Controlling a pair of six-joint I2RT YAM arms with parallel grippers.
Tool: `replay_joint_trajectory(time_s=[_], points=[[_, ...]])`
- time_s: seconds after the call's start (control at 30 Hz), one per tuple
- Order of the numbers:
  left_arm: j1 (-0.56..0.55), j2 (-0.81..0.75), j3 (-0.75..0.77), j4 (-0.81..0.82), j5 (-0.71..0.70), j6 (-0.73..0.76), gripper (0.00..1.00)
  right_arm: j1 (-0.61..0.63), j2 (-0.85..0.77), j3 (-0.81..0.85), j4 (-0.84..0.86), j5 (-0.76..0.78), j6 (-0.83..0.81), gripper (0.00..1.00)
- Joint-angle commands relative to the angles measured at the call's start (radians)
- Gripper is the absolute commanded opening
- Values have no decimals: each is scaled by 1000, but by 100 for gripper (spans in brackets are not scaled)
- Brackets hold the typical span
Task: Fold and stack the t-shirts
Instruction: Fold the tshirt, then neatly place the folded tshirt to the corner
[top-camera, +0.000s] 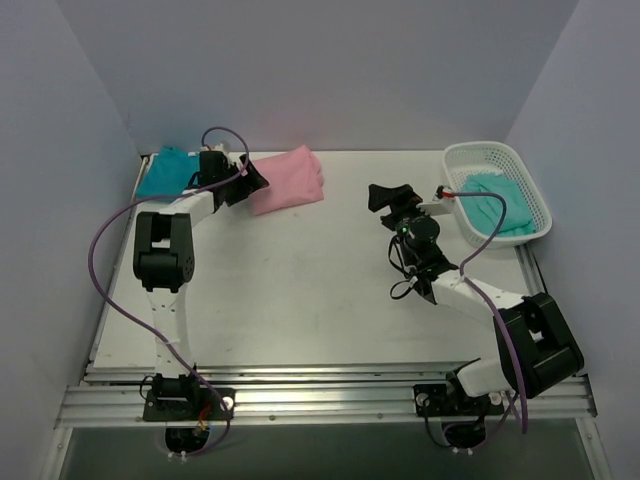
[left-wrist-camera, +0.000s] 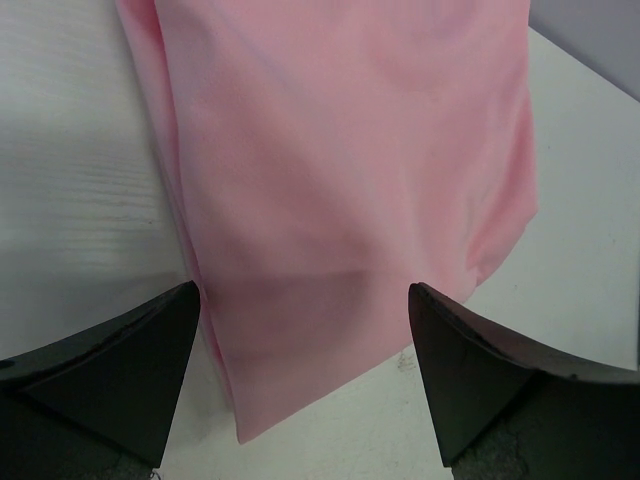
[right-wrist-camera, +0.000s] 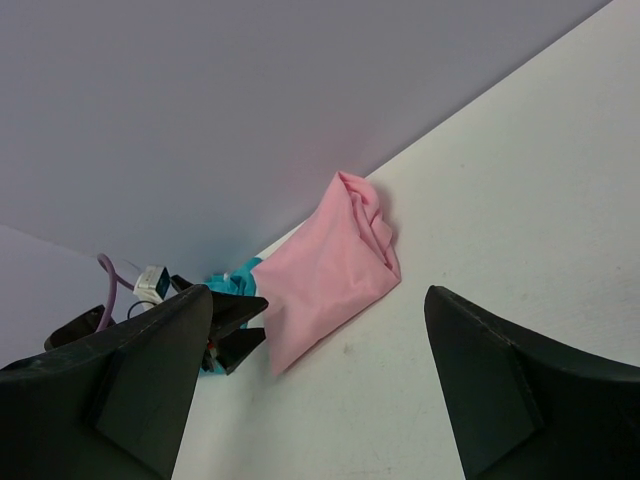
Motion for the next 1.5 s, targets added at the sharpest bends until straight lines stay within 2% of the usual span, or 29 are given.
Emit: replay_joint_trajectory(time_s=[0.0,0.23,0.63,0.87,1.13,1.27,1.3,1.33,1.47], points=[[6,-5,38,-1,-78,22,94,-10,-44,-6,22,32,-24,83],[23,-48,-11,6,-106,35,94,-11,-27,-6,29,32,-26,83],[17,53,6,55,-40,-51,94,-17,-19,-5,31,31,-26,83],[-27,110,102,-42,-99,-51,94,-33,-27,-9,23,32,-29,83],[-55,167,176,-70,-116,-77,94,-50,-55,-17,8,35,-33,83],[-57,167,173,-62,-125,-84,99,-56,-64,-21,5,35,-32,83],[-57,167,170,-57,-127,-85,91,-57,-64,-23,6,35,-32,84],[-57,171,172,-57,-129,-85,74,-59,-65,-23,6,34,-30,84],[-55,196,198,-83,-142,-88,40,-65,-68,-31,6,31,-26,84]])
